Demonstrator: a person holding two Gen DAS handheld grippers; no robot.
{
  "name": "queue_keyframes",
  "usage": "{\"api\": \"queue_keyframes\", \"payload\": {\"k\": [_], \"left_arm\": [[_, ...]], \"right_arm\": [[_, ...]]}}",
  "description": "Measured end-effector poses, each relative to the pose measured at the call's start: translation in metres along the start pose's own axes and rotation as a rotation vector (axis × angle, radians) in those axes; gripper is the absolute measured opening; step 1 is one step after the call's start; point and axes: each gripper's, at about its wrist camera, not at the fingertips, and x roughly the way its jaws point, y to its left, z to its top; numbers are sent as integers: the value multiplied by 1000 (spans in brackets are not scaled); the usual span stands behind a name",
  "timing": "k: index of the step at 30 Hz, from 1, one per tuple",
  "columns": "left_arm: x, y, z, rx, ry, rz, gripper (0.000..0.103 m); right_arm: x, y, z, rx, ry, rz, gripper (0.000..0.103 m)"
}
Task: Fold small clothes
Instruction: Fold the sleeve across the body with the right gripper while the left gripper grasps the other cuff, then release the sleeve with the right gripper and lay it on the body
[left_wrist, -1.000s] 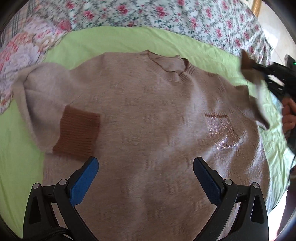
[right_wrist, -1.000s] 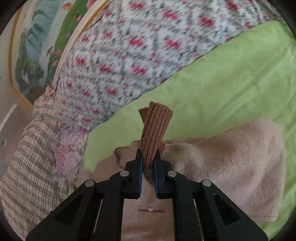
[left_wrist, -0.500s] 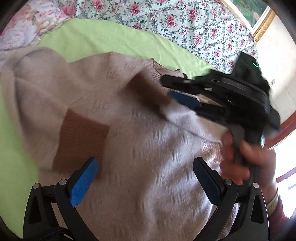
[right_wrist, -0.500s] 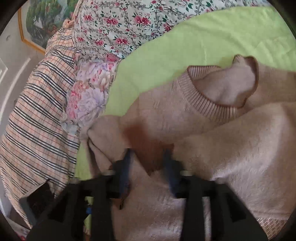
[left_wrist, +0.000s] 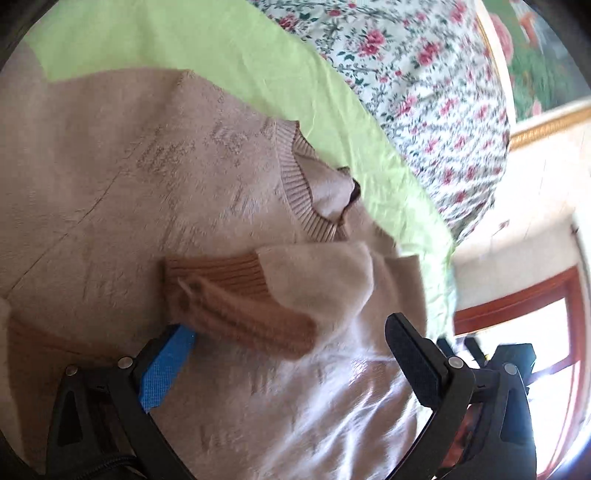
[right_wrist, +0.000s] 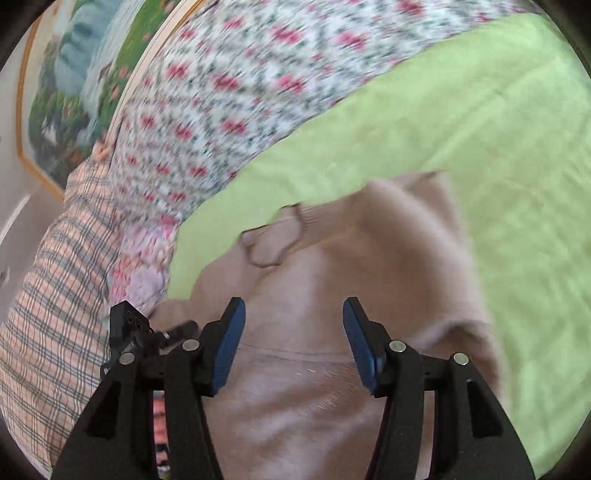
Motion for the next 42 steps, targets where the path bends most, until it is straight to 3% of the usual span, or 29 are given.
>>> {"api": "queue_keyframes", "payload": {"k": [1, 2, 3, 4, 5, 8, 15, 18, 23, 24, 25, 29, 33, 36, 40, 42], "left_arm": [[1, -1, 3, 6, -8, 4, 91], [3, -3, 4, 27, -16, 12, 54], [6, -5, 5, 52, 3, 14, 1], [4, -8, 3, 66, 20, 20, 7], [-4, -13, 1, 99, -16, 40, 6], [-46, -25, -11, 249, -187, 135, 7], [-19, 12, -4, 208, -23, 118, 8], [-13, 5, -11, 248, -48, 177, 6], [-31, 9, -23, 241, -110, 173, 5], [-31, 6, -27, 258, -111, 181, 5], [-32, 1, -30, 281, -111, 194, 5], [-27, -28, -35, 368, -125, 192, 5], [-8, -15, -31, 365, -87, 281, 7], [-16, 1, -35, 318, -52, 272, 12], [-52, 1, -52, 317, -102, 278, 17], [-82, 8, -70, 296, -132, 272, 26]], "right_arm": [[-5, -2, -1, 10, -8, -5, 56], [-9, -4, -2, 15, -15, -6, 56], [-14, -7, -2, 17, -22, -7, 56], [-18, -10, -1, 13, -26, -10, 56], [-22, -11, -1, 9, -32, -17, 56], [-31, -20, 1, -13, -60, -75, 56], [1, -55, 22, 5, -5, -208, 56], [24, -60, 32, 1, 43, -240, 57], [57, -61, 35, -60, 132, -277, 57], [58, -57, 36, -93, 138, -292, 13], [52, -55, 37, -94, 129, -302, 8], [34, -58, 41, -114, 83, -341, 8], [44, -66, 31, -105, 113, -381, 9], [23, -56, 29, -104, 50, -413, 21], [-3, -31, 16, -122, 1, -318, 33], [-12, -20, 4, -131, -1, -262, 37]]}}
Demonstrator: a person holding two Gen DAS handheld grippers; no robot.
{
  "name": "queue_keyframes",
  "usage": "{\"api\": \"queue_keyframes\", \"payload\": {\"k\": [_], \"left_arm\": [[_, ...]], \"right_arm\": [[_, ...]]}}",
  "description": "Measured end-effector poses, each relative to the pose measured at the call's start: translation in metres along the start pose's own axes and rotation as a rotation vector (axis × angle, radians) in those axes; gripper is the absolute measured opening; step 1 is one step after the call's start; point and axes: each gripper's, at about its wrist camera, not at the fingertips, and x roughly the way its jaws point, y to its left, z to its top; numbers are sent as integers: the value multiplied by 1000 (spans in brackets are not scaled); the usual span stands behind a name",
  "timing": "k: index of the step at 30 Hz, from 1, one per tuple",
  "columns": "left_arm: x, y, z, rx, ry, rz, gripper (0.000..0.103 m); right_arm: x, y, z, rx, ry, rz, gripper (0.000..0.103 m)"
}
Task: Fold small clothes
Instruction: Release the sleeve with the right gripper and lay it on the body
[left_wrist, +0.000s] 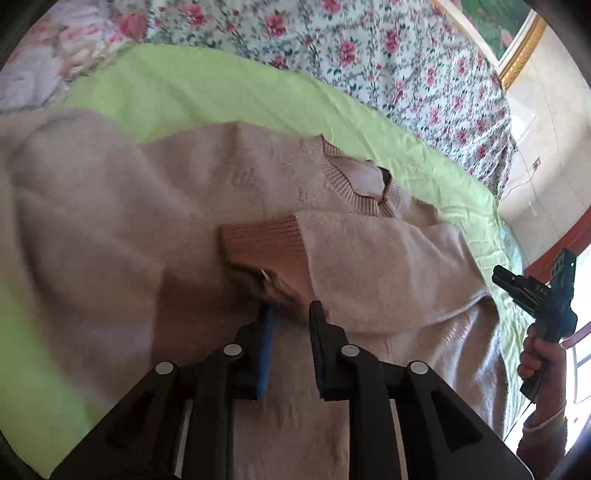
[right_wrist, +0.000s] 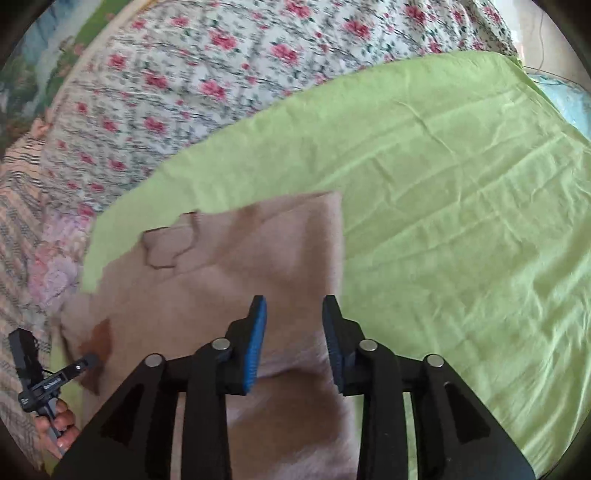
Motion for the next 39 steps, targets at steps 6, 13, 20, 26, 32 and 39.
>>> {"api": "queue_keyframes", "payload": {"k": [6, 13, 20, 26, 32, 39], "left_arm": [[-62, 29, -39, -112, -86, 56, 55], [-49, 66, -29, -221, -30, 122, 76], [-38, 77, -24, -226, -29, 171, 8], [-86, 19, -9, -48, -123, 168, 7], [-103, -23, 21, 101, -166, 247, 4], [-89, -44, 32, 141, -149, 205, 2]], "right_arm": [[-7, 33, -27, -33, 56, 113, 41], [-10, 66, -45, -93, 106, 155, 41], [-19, 72, -52, -101, 112, 176, 41], [-18, 70, -54, -79, 119, 212, 41], [-19, 62, -52, -71, 122, 229, 41], [-16, 44, -49, -12, 126, 227, 41]]}}
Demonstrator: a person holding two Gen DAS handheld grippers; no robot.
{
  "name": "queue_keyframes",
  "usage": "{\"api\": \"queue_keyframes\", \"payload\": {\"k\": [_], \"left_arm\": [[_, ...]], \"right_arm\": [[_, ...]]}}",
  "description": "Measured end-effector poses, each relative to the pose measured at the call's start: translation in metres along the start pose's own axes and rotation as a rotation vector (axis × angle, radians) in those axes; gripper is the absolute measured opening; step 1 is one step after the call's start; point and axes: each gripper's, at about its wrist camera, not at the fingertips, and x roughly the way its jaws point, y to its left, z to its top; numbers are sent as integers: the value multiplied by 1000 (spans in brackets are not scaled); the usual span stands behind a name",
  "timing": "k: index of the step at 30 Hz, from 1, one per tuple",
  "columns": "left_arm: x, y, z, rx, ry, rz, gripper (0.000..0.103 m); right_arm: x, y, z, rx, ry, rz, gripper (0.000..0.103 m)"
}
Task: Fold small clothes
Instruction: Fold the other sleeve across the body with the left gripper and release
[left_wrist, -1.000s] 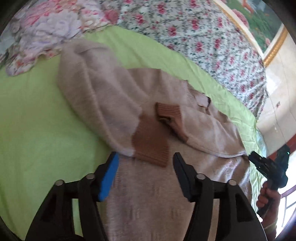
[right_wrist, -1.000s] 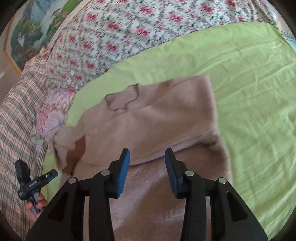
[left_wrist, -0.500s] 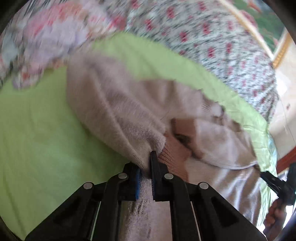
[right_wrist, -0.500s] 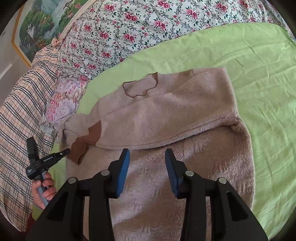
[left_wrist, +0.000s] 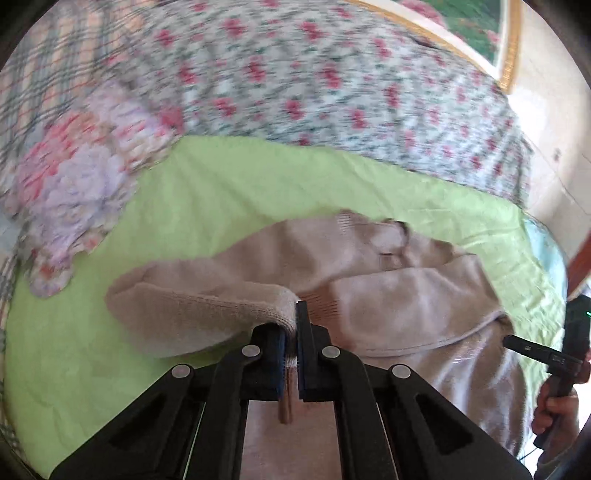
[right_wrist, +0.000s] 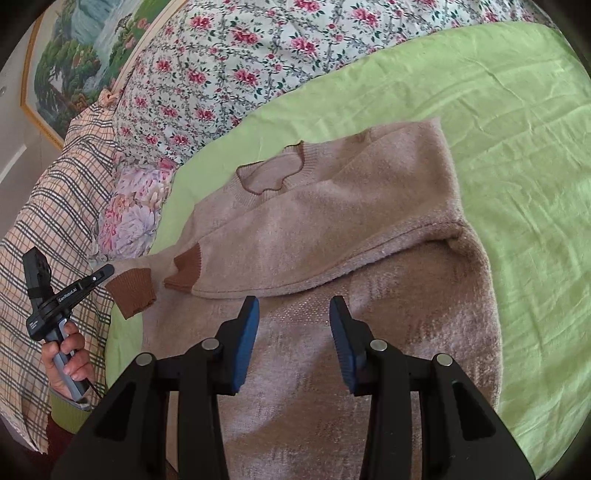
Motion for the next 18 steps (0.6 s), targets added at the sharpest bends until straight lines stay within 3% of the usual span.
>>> {"api": "queue_keyframes", "payload": {"k": [5, 8, 10, 13, 16, 18], "left_arm": [[31, -76, 15, 114, 30, -204, 2], [77, -132, 19, 188, 98, -300, 3], [111, -155, 17, 200, 159, -341, 3], [157, -171, 9, 205, 256, -335, 8], [160, -166, 1, 178, 284, -363, 26], [145, -155, -6, 173, 261, -349, 51]], "right_arm": [[-7, -4, 4, 12, -15, -6, 41], [-12, -12, 7, 26, -30, -16, 41], [-15, -20, 7, 48, -34, -28, 41], [-15, -26, 7, 59, -27, -37, 41], [-12, -24, 7, 34, -25, -39, 41], [-5, -22, 7, 22, -16, -42, 44]]}}
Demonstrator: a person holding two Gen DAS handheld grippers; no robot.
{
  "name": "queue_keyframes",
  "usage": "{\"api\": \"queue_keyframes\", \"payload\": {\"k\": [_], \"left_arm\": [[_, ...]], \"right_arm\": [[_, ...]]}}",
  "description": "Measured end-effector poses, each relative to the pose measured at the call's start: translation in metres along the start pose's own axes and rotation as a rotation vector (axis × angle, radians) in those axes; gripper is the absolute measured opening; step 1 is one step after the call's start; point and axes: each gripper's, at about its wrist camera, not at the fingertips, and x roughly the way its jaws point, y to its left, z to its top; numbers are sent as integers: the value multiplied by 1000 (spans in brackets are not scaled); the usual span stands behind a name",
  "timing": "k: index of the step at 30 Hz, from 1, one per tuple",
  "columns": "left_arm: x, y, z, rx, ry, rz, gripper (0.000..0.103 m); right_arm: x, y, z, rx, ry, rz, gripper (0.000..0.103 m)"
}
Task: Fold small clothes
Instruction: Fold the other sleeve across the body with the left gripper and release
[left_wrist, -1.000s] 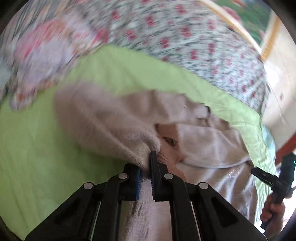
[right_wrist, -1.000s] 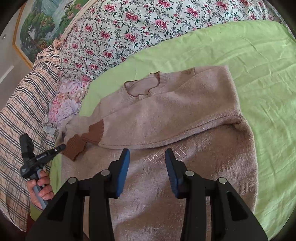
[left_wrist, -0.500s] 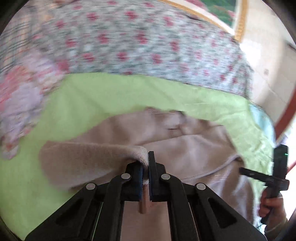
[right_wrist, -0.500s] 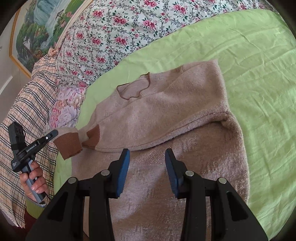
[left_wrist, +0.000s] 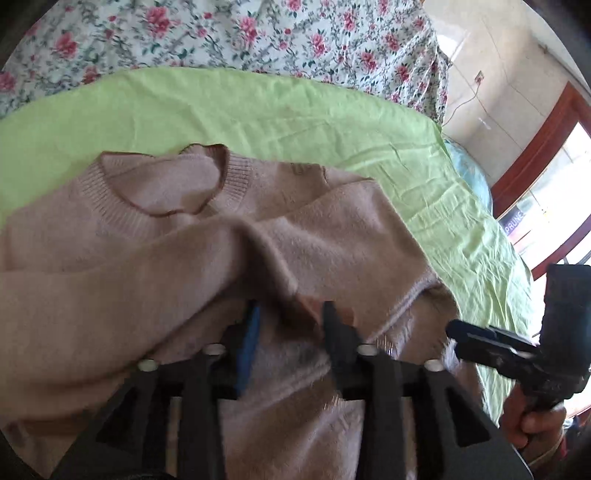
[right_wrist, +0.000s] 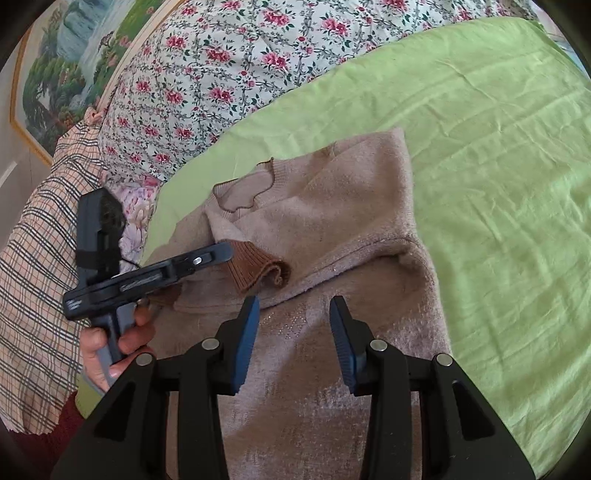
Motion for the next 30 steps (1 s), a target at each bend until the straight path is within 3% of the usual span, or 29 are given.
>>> {"api": "queue_keyframes", "payload": {"k": [4, 7, 12, 15, 16, 17, 18, 21, 23, 25, 27, 29, 30], "left_arm": [[-50, 14, -38, -29, -71, 52, 55], [-90, 38, -73, -84, -116, 150, 55], [-128, 96, -107, -196, -164, 401, 55], [-121, 129, -110, -251, -137, 444, 55], [-116, 136, -109, -257, -122, 455, 55], [-107, 145, -108, -270, -97, 484, 55], [-99, 152, -106, -283, -78, 504, 55], [-93, 169, -102, -335, -69, 542, 46], [-106, 171, -102, -359, -122, 552, 44], [-116, 164, -107, -352, -184, 618, 44], [-111, 166, -113, -358, -172, 667, 44], [-103, 175, -120, -386, -113, 614, 41], [-106, 175, -124, -385, -112, 584, 40]], "right_arm": [[21, 14, -2, -51, 15, 15, 61], [37, 31, -1, -129, 23, 0, 61], [69, 65, 3, -351, 17, -100, 65], [93, 74, 7, -427, 35, -140, 65], [97, 75, 9, -437, 46, -139, 57], [100, 74, 11, -435, 58, -137, 42], [99, 70, 18, -410, 70, -130, 9], [73, 56, 38, -283, 51, -11, 7], [45, 42, 54, -166, 20, 119, 6], [25, 17, 68, -30, 14, 221, 6], [28, -2, 76, 41, 55, 205, 6], [45, -24, 76, 91, 106, 77, 6], [51, -31, 74, 114, 124, 52, 6]]}}
